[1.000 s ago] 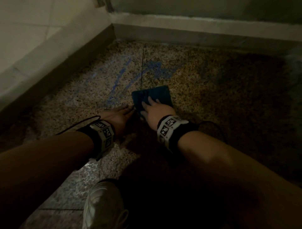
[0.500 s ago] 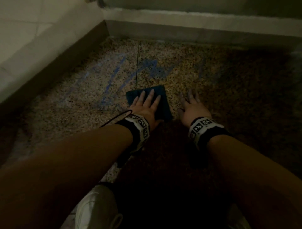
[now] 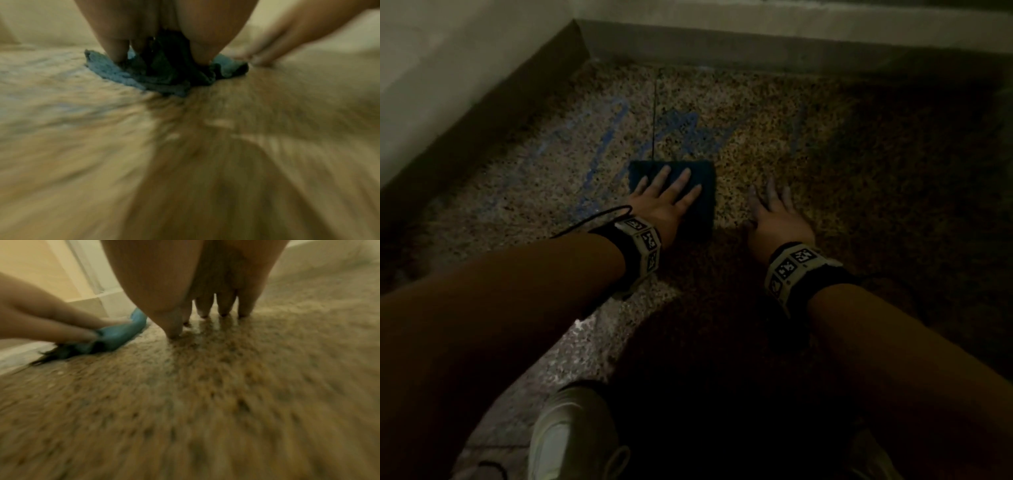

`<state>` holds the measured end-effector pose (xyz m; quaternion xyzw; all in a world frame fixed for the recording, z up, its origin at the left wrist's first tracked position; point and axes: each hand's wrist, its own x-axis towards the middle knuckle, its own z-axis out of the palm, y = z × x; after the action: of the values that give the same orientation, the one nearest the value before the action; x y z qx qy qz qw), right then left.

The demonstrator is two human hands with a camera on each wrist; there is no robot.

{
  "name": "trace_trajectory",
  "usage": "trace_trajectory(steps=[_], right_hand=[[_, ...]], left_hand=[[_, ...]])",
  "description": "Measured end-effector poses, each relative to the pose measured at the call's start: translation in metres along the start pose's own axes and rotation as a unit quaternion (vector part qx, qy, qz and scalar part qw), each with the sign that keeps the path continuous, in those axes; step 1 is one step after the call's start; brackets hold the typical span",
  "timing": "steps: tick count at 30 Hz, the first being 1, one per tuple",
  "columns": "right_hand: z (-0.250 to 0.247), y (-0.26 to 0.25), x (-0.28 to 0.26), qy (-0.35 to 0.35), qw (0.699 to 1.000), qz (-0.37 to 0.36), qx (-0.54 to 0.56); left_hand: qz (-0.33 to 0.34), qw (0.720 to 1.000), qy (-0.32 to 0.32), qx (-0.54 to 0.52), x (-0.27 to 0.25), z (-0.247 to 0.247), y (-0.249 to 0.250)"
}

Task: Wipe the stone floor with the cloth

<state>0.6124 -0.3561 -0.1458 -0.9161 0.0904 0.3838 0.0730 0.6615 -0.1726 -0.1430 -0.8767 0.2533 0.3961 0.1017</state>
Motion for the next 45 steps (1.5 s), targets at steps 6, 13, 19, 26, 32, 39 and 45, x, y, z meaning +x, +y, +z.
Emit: trace_trajectory(steps=[6, 13, 19, 26, 32, 39, 45], right_hand=[[-0.039, -0.047, 0.002, -0.006, 0.995, 0.047, -0.084], [-0.018, -0.07, 0.013, 0.013, 0.997, -0.022, -0.069], [-0.019, -0.064, 0.016, -0.002, 0.997, -0.028, -0.075], [-0.017, -0.066, 0.018, -0.009, 0.998, -0.025, -0.057], [-0.019, -0.072, 0.015, -0.014, 0.997, -0.022, -0.068], [-0.016, -0.071, 0.014, -0.013, 0.997, -0.043, -0.068], [-0.015, -0.065, 0.016, -0.025, 0.994, -0.058, -0.095]], left_hand=[[0.023, 0.999, -0.032, 0.009, -0.035, 0.031, -0.008], [0.016, 0.999, -0.038, 0.014, -0.051, 0.048, -0.015], [-0.009, 1.0, -0.011, -0.011, -0.025, 0.025, -0.031], [-0.015, 1.0, -0.004, -0.014, -0.017, 0.019, -0.035], [0.003, 0.999, -0.026, 0.031, -0.056, 0.057, -0.037], [0.014, 0.999, -0.039, 0.028, -0.055, 0.059, -0.053], [-0.027, 0.998, 0.001, -0.054, -0.029, 0.025, -0.061]])
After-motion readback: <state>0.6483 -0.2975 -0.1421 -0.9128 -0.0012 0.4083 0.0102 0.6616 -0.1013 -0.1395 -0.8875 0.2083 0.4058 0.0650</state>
